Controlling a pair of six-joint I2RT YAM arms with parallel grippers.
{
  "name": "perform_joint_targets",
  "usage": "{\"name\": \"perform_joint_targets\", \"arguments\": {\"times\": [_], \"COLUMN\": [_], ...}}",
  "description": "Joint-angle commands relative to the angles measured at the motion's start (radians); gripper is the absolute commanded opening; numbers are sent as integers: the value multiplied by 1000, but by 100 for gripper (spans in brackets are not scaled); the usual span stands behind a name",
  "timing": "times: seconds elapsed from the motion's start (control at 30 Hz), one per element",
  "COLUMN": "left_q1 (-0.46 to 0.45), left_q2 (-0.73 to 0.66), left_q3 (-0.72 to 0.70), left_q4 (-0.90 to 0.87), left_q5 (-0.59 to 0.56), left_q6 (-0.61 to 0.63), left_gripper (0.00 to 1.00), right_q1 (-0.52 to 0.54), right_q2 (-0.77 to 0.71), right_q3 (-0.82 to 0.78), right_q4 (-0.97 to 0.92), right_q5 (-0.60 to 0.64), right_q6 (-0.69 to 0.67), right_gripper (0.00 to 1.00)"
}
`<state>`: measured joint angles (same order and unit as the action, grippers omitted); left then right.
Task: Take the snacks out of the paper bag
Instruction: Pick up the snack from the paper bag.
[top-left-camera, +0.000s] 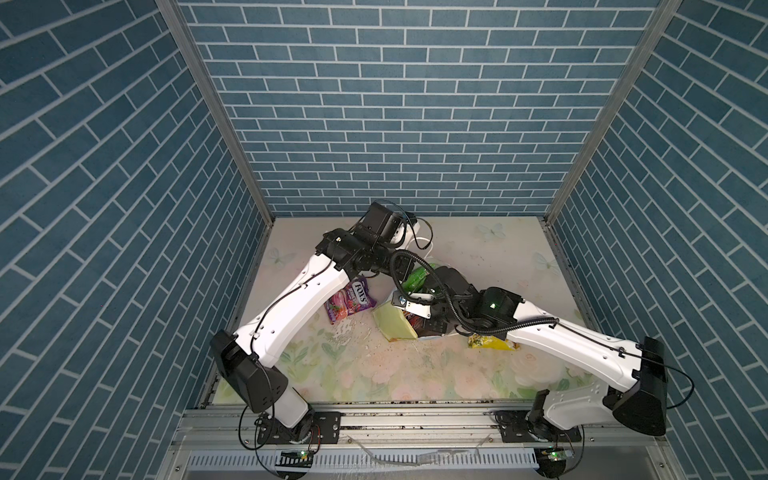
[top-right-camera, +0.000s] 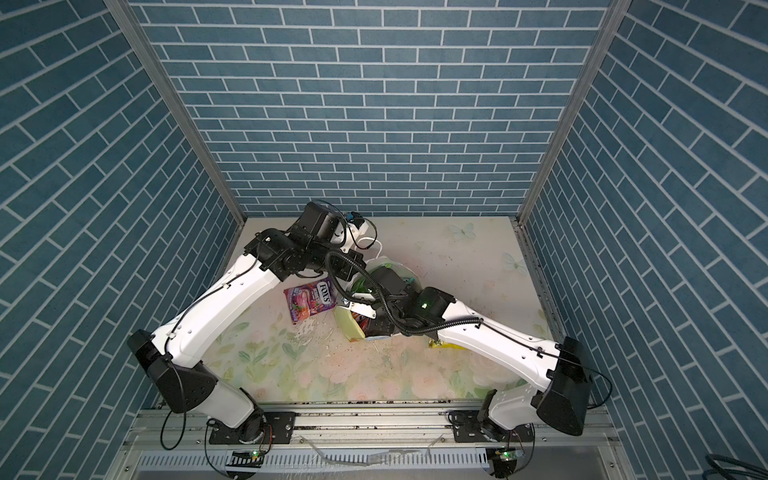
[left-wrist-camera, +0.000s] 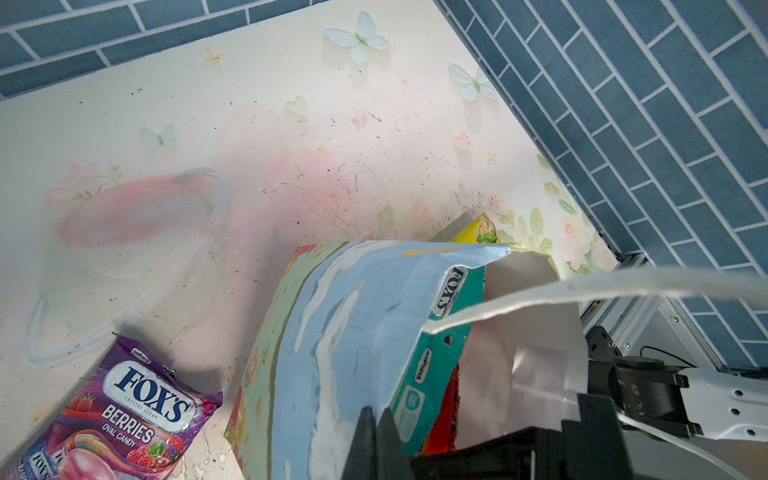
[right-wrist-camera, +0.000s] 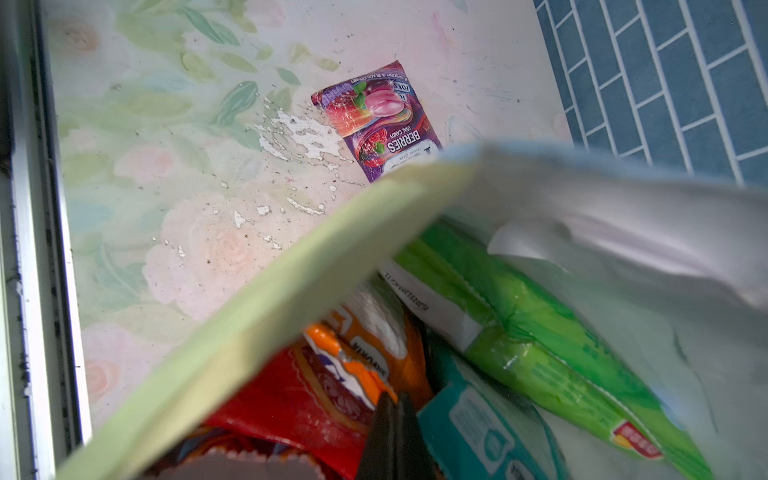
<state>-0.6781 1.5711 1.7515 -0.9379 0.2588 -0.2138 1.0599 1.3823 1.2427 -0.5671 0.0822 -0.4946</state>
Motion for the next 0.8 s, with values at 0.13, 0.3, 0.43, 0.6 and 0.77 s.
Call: {"name": "perform_joint_targets", "arguments": {"times": [0.13,0.3,0.43,0.6,0.77], "left_q1": [5,5,5,5,5], "left_q2": [-18,-13,-5,3,9], "left_q3": [-4,-1,7,15,22], "left_q4": [13,16,16,14,14], "left_q5": [-4,-4,-4,-3,-3], "left_q6": [-10,-10,-10,-8,-8], "left_gripper": [0,0,0,0,0], "right_q1": [0,0,0,1,0], "right_q2": [-26,-81,-128,-171,-210], "right_q3": [-4,-38,-61,-73,-83], "right_q4": [11,88,146,174,183], "right_q5": [10,25,36,53,79], "right_q6": [-20,5,29,41,43], "right_gripper": [0,0,0,0,0]}}
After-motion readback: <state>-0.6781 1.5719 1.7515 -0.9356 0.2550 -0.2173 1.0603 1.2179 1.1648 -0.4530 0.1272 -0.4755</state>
